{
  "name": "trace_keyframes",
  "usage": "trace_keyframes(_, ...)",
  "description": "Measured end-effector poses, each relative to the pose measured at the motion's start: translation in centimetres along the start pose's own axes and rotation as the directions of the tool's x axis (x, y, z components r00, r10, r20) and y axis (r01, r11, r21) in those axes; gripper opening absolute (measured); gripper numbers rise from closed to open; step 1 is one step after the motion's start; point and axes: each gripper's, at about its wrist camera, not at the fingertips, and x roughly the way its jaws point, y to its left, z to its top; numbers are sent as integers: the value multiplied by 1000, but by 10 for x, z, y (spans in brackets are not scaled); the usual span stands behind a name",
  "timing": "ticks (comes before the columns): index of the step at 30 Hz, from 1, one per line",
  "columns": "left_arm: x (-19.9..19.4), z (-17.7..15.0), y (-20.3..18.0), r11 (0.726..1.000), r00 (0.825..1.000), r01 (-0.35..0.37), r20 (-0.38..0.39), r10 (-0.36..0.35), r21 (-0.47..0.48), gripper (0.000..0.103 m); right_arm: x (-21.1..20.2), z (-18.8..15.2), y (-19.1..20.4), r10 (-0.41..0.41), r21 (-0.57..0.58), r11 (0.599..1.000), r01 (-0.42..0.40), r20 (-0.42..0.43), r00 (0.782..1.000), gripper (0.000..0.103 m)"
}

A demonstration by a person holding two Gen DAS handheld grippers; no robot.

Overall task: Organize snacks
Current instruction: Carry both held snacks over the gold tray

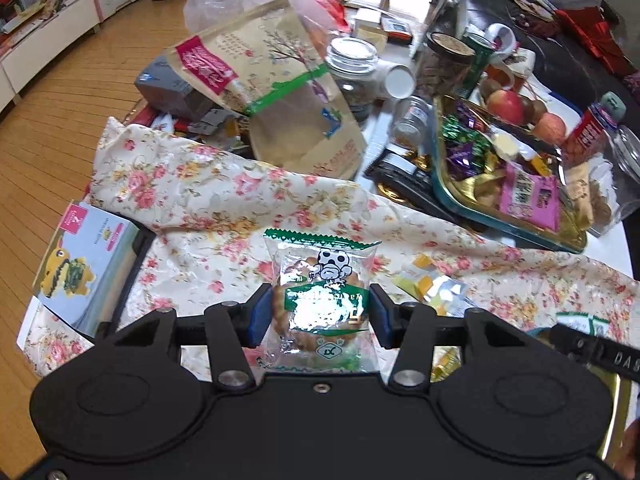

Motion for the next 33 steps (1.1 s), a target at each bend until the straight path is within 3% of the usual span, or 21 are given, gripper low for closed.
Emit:
trace_keyframes(6,-9,-12,-38,994,997,81,-13,-81,69,56,-28,7,-52,-118,82,990,112,74,990,50)
trace_keyframes(10,-10,-25,-66,981,992,122,-41,-117,153,56,-43,2,-88,-213,110,973,201,107,971,50)
trace_keyframes(17,-11,-49,-115,944,975,218,-103,-198,250,56,-47,-7,-143,-346,164,928,333,58,936,50)
trace_keyframes(26,-15,-67,-168,881,936,352,-142,-323,316,56,-52,-11,-166,-333,224,922,315,44,942,50)
trace_keyframes(33,-12,-78,-188,866,938,347,-135,-319,361,56,-55,-13,-165,-358,212,916,340,51,932,50)
